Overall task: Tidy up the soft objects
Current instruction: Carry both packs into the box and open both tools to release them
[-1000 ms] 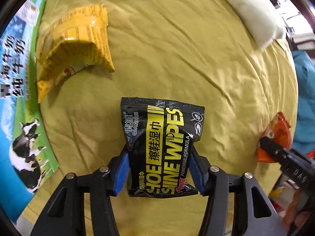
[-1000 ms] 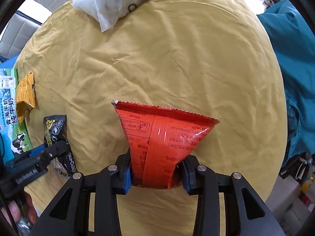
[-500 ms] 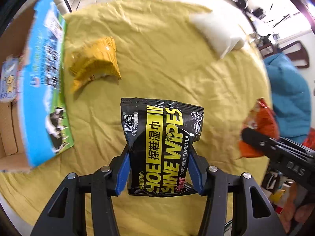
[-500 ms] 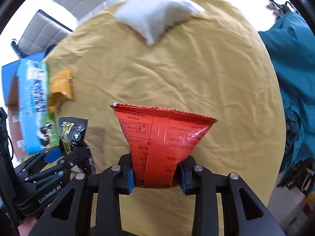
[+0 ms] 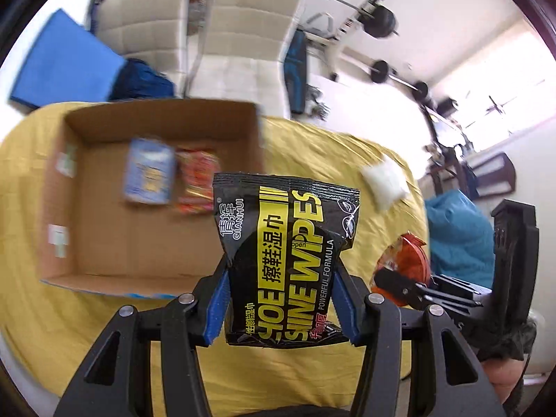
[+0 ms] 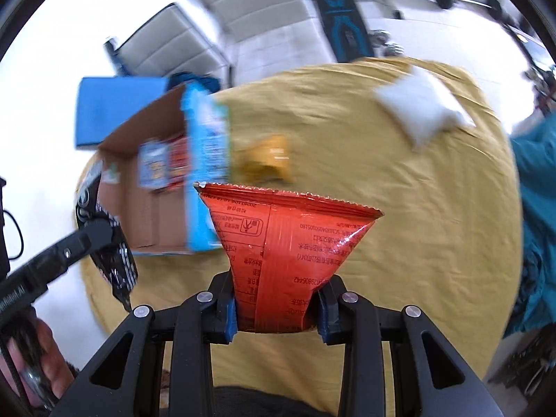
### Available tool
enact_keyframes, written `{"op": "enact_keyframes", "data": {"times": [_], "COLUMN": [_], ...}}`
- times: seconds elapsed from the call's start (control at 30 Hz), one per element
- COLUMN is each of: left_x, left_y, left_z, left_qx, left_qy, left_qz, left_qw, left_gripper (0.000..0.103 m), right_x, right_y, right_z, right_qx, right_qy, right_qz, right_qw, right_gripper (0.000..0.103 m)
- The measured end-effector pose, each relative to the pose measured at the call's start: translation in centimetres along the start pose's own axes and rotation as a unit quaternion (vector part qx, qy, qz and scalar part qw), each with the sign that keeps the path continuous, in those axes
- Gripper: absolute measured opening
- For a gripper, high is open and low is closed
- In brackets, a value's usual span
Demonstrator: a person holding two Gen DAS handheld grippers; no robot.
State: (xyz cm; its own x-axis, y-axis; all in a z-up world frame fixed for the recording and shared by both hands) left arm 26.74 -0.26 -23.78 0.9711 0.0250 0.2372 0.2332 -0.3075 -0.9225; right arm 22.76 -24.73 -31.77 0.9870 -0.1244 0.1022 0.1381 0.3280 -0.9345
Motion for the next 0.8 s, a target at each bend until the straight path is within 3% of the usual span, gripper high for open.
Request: {"op": "enact_keyframes", "data": {"times": [0.17,0.37,0.57,0.8], "left_x": [1.4,3.7,5.7,6.9], "left_y": [0.2,3.0,10.3,16.3], "left_z": [7.8,16.7,21.0,22.2], "left_qx": [0.050,0.094,0.105,0.150], "left_qy": [-0.014,-0.047,-0.082,-0.041], "left_qz": [-0.007,0.024,0.094,0.143], "left_qw": [0.9986,0.9942,0.9866,0.9775], "left_gripper": [0.050,0.050,0.050,0.050], "right_x": [1.9,3.7,3.8,3.3], "right_y": [3.3,10.0,18.2,23.1], "right_z": [9.6,16.5,16.4,14.6], "right_qx": [0.011,-0.020,-0.079,-0.127], "right_qy": [-0.051,-0.086,-0.068,-0.045], "right_qz": [0.013,0.051,0.124,0.168], "right_qw": [0.999,0.995,0.987,0.977], "right_gripper": [0.035,0.035,0.035,0.036]}}
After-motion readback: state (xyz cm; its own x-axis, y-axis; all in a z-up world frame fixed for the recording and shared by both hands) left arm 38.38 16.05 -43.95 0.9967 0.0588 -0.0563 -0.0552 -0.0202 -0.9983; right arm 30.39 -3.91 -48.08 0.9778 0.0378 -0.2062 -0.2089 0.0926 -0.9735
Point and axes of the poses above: each gripper's, at about its wrist camera, not at the fingertips, and y roughly the way its jaws point, z to its left, x to its top, the point moved 8 cm from there along y, roughly the way its jaws point, and after that the axes turned 1 degree about x, right-handed, at the moved point
